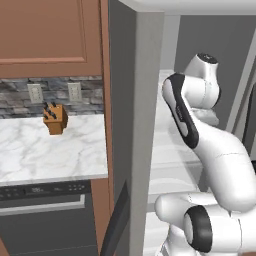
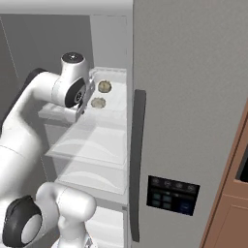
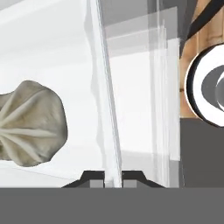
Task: Place two dumplings into each of the tupperware containers and then place the containers in the fridge.
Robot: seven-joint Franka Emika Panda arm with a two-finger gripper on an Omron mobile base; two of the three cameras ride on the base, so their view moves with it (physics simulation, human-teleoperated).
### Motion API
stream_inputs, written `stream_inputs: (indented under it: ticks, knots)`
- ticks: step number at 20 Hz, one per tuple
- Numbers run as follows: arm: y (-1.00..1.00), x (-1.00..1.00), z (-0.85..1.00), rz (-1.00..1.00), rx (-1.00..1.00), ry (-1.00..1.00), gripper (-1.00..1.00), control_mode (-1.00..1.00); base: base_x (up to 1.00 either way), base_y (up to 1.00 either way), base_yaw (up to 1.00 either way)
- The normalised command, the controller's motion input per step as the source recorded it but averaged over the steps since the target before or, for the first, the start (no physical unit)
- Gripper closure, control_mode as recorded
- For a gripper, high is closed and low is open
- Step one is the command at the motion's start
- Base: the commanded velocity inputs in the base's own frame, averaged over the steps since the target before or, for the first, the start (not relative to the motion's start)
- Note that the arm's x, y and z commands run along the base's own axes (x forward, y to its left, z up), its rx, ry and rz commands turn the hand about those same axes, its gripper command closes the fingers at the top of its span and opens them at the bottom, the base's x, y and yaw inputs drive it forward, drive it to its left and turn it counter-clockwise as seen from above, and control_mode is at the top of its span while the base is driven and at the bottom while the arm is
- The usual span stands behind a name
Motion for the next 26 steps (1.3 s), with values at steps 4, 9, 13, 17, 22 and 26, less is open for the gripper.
stream_inputs:
  ticks: [4, 9, 13, 17, 22, 26]
  knots:
    - [-0.23, 1.00, 0.00, -0.03, 0.00, 0.02, 1.00, -1.00, 0.00, 0.00, 0.00]
    - [-0.13, 0.99, -0.01, -0.04, 0.00, 0.01, 1.00, -1.00, 0.00, 0.00, 0.00]
    - [-0.11, 0.97, -0.01, -0.03, 0.00, 0.02, 1.00, -1.00, 0.00, 0.00, 0.00]
    - [-0.30, 0.74, 0.00, 0.00, 0.00, 0.02, 1.00, -1.00, 0.00, 0.00, 0.00]
    - [-0.23, 0.41, -0.02, 0.03, 0.00, 0.00, 1.00, -1.00, 0.00, 0.00, 0.00]
    - [0.08, 0.02, 0.00, 0.09, -0.01, 0.00, 1.00, -1.00, 0.00, 0.00, 0.00]
